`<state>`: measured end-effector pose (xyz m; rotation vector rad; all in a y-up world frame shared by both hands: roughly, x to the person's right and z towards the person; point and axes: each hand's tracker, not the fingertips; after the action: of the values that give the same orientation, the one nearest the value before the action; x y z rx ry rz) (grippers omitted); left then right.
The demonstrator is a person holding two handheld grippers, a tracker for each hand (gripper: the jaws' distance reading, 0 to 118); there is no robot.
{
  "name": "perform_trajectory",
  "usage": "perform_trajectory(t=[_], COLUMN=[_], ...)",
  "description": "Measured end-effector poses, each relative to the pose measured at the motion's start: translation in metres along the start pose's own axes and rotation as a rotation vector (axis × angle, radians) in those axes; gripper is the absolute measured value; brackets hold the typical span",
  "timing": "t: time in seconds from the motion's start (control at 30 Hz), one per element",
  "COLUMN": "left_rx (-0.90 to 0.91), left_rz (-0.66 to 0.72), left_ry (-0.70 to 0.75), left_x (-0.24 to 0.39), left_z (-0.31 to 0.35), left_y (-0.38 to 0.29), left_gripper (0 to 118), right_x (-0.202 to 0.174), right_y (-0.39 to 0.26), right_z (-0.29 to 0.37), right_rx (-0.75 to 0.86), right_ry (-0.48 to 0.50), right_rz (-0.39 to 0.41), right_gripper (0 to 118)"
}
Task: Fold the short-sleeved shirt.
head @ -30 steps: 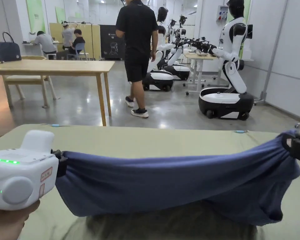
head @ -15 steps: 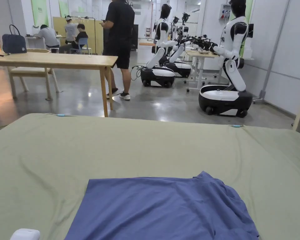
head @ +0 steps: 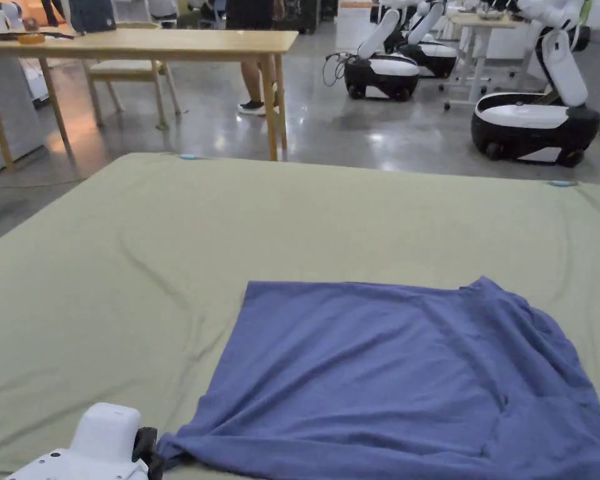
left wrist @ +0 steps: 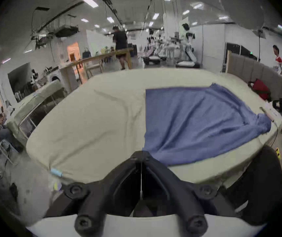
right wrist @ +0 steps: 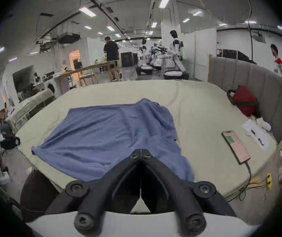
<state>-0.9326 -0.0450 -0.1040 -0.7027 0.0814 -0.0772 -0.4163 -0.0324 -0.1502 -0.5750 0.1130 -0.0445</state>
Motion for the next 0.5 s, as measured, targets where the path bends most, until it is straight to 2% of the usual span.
perform_trajectory(t=[0.03,0.07,0.13,0.17,0.4,0.43,0.47,0.5], left_rx=[-0.026,-0.047,-0.042,-0.045,-0.017,-0.028,-0.034,-0.036], left_rz=[0.014,0.045,0.054,0.058,0.068,0.064,0.060,0.053], left_ry=[-0.033,-0.040,-0.037,-0.038,-0.103,-0.103,-0.102,-0.106], left_x=[-0.006,-0.014,-0.022,-0.025,-0.025,-0.023,-0.038,-0.040], left_z=[-0.004,-0.011,-0.016,-0.019,-0.052,-0.060,-0.097,-0.108], left_y=[-0.004,-0.013,-0.017,-0.018,-0.016,-0.013,-0.043,-0.047], left_gripper=[4,29,108,118,112,107,91,74], right_x=[-0.002,-0.002,0.001,-0.007,-0.004,0.008,0.011,0.013], right_y=[-0.004,-0.006,-0.007,-0.007,-0.013,-0.012,-0.012,-0.013], right_z=[-0.002,-0.003,-0.006,-0.003,0.001,-0.003,-0.002,-0.001], right_rx=[-0.014,-0.015,-0.037,-0.033,-0.068,-0.078,-0.080,-0.081], right_ry=[-0.001,-0.013,-0.019,-0.024,-0.079,-0.076,-0.079,-0.085], right_rz=[-0.003,0.004,0.020,0.049,0.022,-0.002,-0.021,-0.032], right_gripper=[0,0,0,0,0,0,0,0])
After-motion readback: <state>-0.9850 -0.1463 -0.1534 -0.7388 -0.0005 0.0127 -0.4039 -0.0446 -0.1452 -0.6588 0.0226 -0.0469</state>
